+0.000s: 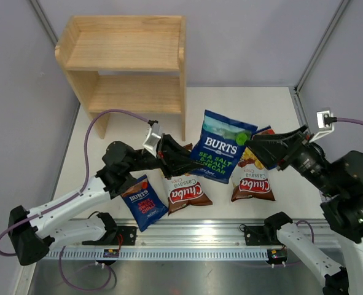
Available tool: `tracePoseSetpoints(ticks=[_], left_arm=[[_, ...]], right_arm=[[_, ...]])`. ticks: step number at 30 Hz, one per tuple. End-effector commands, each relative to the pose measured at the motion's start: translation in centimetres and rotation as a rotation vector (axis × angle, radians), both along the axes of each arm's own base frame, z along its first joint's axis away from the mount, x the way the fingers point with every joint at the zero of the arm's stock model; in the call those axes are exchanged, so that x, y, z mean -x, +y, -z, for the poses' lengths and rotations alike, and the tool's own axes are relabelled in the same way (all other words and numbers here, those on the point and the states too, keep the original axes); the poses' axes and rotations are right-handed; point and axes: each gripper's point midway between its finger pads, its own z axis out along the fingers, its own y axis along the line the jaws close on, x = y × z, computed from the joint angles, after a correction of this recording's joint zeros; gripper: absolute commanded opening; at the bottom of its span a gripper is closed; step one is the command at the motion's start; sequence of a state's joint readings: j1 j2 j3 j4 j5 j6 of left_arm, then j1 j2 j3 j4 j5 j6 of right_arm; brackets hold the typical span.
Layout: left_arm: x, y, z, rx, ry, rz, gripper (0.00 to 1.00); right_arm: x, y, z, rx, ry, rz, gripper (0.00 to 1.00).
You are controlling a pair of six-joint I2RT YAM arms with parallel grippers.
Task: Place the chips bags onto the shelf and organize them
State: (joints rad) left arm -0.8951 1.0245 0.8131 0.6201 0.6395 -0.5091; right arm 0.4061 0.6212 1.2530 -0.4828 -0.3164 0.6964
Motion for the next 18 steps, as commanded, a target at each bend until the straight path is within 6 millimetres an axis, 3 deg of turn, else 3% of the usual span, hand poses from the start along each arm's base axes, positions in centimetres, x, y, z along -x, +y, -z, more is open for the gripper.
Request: tracePoseSetpoints(ticks=[1, 3, 4, 7, 8, 10, 13, 15, 18], left_arm=[[4.3, 1.3, 2.7, -0.193, -0.128, 0.201, 0.00], [4.3, 1.5, 3.2, -0.239, -0.175, 0.158, 0.00], [4.5, 1.7, 4.4, -0.293, -0.145, 0.168, 0.00], [6.1, 2.7, 4.0, -0.306, -0.183, 0.229, 0.00], [6.6, 3.0, 3.9, -0.300, -0.201, 0.251, 0.00], [7.3, 3.3, 4.1, -0.311, -0.212, 0.276, 0.00], [8.2, 3.5, 4.4, -0.321, -0.224, 0.329, 0.00], [8.5, 3.2, 4.6, -0.325, -0.226, 0.354, 0.00], [8.6, 2.7, 4.5, -0.329, -0.227, 0.378, 0.00]], right_arm=[[5.4, 1.4, 2.5, 0.332, -0.117, -0.296, 0.72], [6.0, 1.3, 2.5, 0.396, -0.126, -0.330, 0.73], [6.3, 1.3, 2.4, 0.409, -0.131, -0.347, 0.79], [7.0, 2.2, 3.2, 0.449, -0.106, -0.467, 0.84], [6.7, 2.6, 4.2, 0.472, -0.069, -0.519, 0.92], [6.3, 2.8, 4.9, 0.494, -0.064, -0.537, 0.99], [4.4, 1.9, 5.3, 0.528, -0.059, -0.408, 1.00], [4.6, 2.6, 6.1, 0.517, -0.036, -0.474, 1.00], [6.7, 4.2, 7.5, 0.462, -0.020, -0.679, 0.99]])
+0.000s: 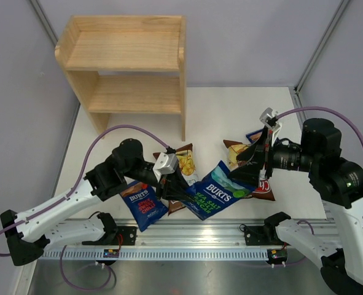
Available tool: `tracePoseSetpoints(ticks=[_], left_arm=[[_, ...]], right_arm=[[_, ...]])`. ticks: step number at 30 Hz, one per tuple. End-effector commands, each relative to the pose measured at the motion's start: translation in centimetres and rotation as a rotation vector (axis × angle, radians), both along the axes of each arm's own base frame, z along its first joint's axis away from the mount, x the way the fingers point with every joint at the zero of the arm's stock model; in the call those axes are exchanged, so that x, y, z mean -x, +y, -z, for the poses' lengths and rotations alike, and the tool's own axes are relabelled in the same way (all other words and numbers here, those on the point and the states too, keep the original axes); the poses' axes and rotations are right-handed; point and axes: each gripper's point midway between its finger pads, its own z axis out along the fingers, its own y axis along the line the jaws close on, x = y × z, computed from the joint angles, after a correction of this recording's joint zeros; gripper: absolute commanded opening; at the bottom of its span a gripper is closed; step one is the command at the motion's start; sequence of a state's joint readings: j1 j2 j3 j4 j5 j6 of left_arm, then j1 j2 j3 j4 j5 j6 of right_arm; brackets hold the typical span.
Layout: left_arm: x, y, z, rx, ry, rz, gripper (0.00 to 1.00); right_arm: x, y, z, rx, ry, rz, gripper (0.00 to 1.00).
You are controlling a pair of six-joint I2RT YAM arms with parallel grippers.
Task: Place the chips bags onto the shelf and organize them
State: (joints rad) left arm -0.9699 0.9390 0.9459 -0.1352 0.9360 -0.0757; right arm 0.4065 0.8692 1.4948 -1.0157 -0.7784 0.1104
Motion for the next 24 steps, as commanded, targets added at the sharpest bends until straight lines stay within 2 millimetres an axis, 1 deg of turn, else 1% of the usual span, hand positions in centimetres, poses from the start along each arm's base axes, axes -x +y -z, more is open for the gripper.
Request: tracePoseSetpoints(ticks=[1, 3, 4, 5, 7, 8, 9, 10, 11, 12, 13, 14, 17, 19, 20, 22, 23, 24], left_arm=[[0.9, -0.2, -2.6, 0.062, -0.061, 0.078, 0.00], [0.1, -0.7, -2.7, 0.054, -0.053, 0.033, 0.00], [-0.1, -0.9, -2.9, 0.054, -0.054, 0.024, 0.00], [-0.2, -1.0, -3.1, 0.053, -0.058, 0.020, 0.00], [-0.5, -1.3, -2.8, 0.031, -0.046, 0.017, 0.00], [-0.6, -1.5, -3.2, 0.034, -0.049, 0.020, 0.00], [-0.4, -1.5, -3.2, 0.028, -0.040, 0.038, 0.00], [-0.4, -1.7, -2.9, 0.018, -0.031, 0.049, 0.00], [-0.3, -1.8, -2.9, 0.017, -0.031, 0.063, 0.00], [-0.4, -1.9, -2.6, 0.009, -0.032, 0.066, 0.00], [-0.5, -2.0, -2.2, -0.002, -0.028, 0.059, 0.00], [-0.9, -2.0, -1.8, -0.015, -0.031, 0.039, 0.00], [-1.4, -2.0, -1.0, -0.043, -0.023, -0.003, 0.00], [-2.5, -2.2, -0.7, -0.055, -0.024, -0.075, 0.00], [-2.6, -2.2, -0.8, -0.054, -0.015, -0.089, 0.00], [-2.6, -2.4, -1.5, -0.036, -0.015, -0.084, 0.00], [-2.1, -2.3, -1.6, -0.033, -0.007, -0.052, 0.00], [-1.9, -2.4, -2.1, -0.017, -0.014, -0.038, 0.00]], right_arm=[[3.1, 1.1, 0.8, -0.042, 0.025, -0.208, 0.99], [4.9, 1.4, 1.4, -0.073, 0.019, -0.305, 0.98], [5.7, 1.4, 1.2, -0.091, 0.015, -0.340, 0.96], [6.1, 1.3, 1.5, -0.098, 0.023, -0.350, 0.95], [7.0, 1.2, 1.4, -0.123, 0.010, -0.375, 0.94], [6.8, 1.3, 1.9, -0.121, 0.034, -0.366, 0.92], [6.7, 1.4, 1.9, -0.124, 0.029, -0.367, 0.91], [5.8, 1.4, 2.0, -0.113, 0.010, -0.319, 0.91], [5.4, 1.3, 1.8, -0.116, 0.018, -0.275, 0.92], [4.5, 1.2, 1.1, -0.121, -0.029, -0.222, 0.94], [4.5, 1.2, 0.5, -0.133, -0.026, -0.211, 0.94], [4.7, 1.2, -0.5, -0.148, -0.052, -0.209, 0.94], [5.2, 1.0, -1.8, -0.164, -0.059, -0.218, 0.93], [5.3, 0.9, -0.9, -0.128, -0.014, -0.217, 0.91], [5.0, 0.8, 0.4, -0.084, 0.016, -0.209, 0.91], [4.2, 0.8, 2.0, -0.043, 0.046, -0.187, 0.86], [3.8, 1.0, 3.1, -0.034, 0.072, -0.187, 0.84], [3.7, 1.1, 3.4, -0.035, 0.084, -0.196, 0.81]])
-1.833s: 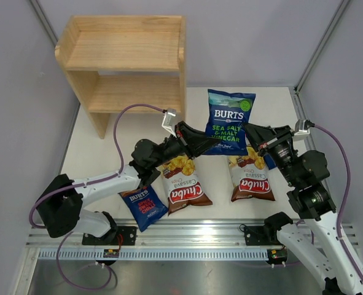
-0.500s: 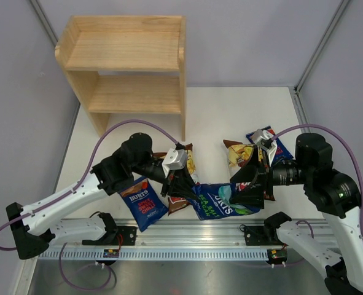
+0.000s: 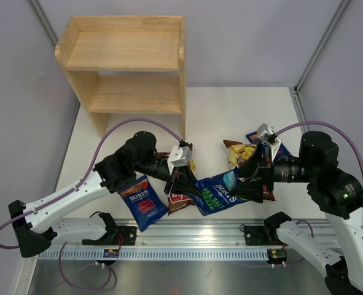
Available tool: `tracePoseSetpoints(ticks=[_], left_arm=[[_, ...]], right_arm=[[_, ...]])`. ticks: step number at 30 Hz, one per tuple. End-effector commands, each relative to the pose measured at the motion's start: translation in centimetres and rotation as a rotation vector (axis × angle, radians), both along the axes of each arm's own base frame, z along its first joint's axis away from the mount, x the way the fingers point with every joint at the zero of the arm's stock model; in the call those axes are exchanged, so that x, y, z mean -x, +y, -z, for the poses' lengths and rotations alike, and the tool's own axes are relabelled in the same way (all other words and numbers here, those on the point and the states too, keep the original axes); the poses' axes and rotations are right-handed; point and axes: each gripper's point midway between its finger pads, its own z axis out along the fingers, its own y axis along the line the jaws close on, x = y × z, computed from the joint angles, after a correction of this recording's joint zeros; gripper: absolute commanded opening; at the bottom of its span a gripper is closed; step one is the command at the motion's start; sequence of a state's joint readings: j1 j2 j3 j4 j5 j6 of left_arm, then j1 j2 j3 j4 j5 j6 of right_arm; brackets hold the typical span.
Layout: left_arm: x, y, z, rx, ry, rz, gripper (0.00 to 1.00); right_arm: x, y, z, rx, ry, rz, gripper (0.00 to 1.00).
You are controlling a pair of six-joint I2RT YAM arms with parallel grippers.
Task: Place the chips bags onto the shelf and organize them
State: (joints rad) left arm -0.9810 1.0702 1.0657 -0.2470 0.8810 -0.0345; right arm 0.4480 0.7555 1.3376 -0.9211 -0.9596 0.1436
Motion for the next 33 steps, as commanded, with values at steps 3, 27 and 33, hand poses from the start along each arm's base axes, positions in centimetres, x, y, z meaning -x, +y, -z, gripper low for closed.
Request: tracePoseSetpoints(ticks=[3, 27, 33], left_arm=[[0.9, 0.0, -3.5, 0.105, -0.040, 0.056, 0.00], [-6.5, 4.4, -8.4, 0.262, -0.130, -0.508, 0.99], [-6.4, 7.1, -10.3, 0.561, -0.020, -0.629, 0.99]], right_arm=[[-1.6, 0.4, 3.3, 0.084, 0.076, 0.016, 0.80], [-1.8, 0.2, -4.8, -0.141, -0.148, 0.113, 0.00], [-1.8, 0.3, -8.6, -0.259, -0.150, 0.144, 0.00]])
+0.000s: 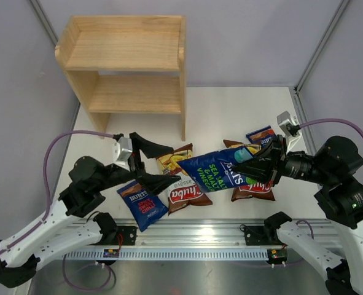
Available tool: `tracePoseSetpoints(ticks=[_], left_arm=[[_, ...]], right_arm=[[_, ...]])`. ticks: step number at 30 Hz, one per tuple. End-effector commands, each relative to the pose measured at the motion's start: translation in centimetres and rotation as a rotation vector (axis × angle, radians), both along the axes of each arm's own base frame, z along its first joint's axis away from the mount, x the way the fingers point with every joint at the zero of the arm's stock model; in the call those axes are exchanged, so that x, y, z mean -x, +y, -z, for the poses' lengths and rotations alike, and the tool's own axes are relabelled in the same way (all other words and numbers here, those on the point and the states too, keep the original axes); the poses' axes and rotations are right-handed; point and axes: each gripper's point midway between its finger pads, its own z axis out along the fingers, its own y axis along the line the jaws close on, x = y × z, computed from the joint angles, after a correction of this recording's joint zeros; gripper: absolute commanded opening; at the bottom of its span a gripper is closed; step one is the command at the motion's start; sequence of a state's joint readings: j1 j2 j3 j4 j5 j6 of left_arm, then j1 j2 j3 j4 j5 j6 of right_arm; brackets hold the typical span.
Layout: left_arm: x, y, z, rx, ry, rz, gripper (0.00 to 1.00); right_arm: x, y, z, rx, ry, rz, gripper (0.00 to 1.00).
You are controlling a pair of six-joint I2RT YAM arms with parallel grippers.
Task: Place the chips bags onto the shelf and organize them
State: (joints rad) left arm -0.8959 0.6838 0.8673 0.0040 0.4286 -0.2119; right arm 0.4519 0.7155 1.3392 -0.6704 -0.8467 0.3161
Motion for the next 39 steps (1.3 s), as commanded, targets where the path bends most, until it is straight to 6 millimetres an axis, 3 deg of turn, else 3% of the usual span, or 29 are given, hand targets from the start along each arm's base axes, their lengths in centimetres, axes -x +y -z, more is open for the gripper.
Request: tracePoseSetpoints(ticks=[1, 2, 3, 6, 7, 14, 18, 23, 33, 35, 39], left_arm=[[-0.3, 1.1, -3.7, 0.275, 0.017, -0.041, 0.99], [0.3, 0.4, -2.0, 0.278, 0.081, 0.013, 0.99], [1.3, 0.6, -3.6, 0.354, 0.050, 0.068, 0.99], [3.1, -0.4, -3.7, 0.402, 0.082, 0.222, 0.99], [2.9, -1.3, -3.2, 0.389, 0.118, 0.242, 0.99], [5.9, -1.2, -4.0, 0.468, 0.068, 0.410, 0.99], [6.2, -0.4, -3.4, 0.500, 0.058, 0.403, 0.99], [4.7, -0.3, -2.2, 0.474, 0.084, 0.293, 0.99], [4.0, -1.5, -3.0, 0.464, 0.144, 0.305, 0.99], [3.6, -2.1, -2.5, 0.451, 0.173, 0.301, 0.96], [3.9, -3.3, -2.1, 0.403, 0.179, 0.332, 0.82]], right_arm=[[0.3, 0.3, -4.4, -0.136, -0.033, -0.007, 0.00], [0.4, 0.6, -5.0, -0.154, -0.049, -0.036, 0.00], [1.0, 0.9, -5.1, -0.155, -0.043, -0.086, 0.00], [1.4, 1.7, -5.3, -0.147, 0.007, -0.189, 0.00], [1.4, 1.8, -5.4, -0.142, 0.011, -0.206, 0.00], [0.2, 2.4, -3.8, -0.065, 0.064, -0.217, 0.00], [-0.7, 2.5, -3.0, -0.025, 0.054, -0.194, 0.00], [-0.5, 2.6, -2.8, -0.018, 0.050, -0.229, 0.00], [-0.6, 3.2, -2.6, -0.031, 0.069, -0.293, 0.00], [-0.7, 3.4, -2.9, -0.043, 0.063, -0.306, 0.00], [-0.9, 3.5, -3.3, -0.022, 0.049, -0.324, 0.00]])
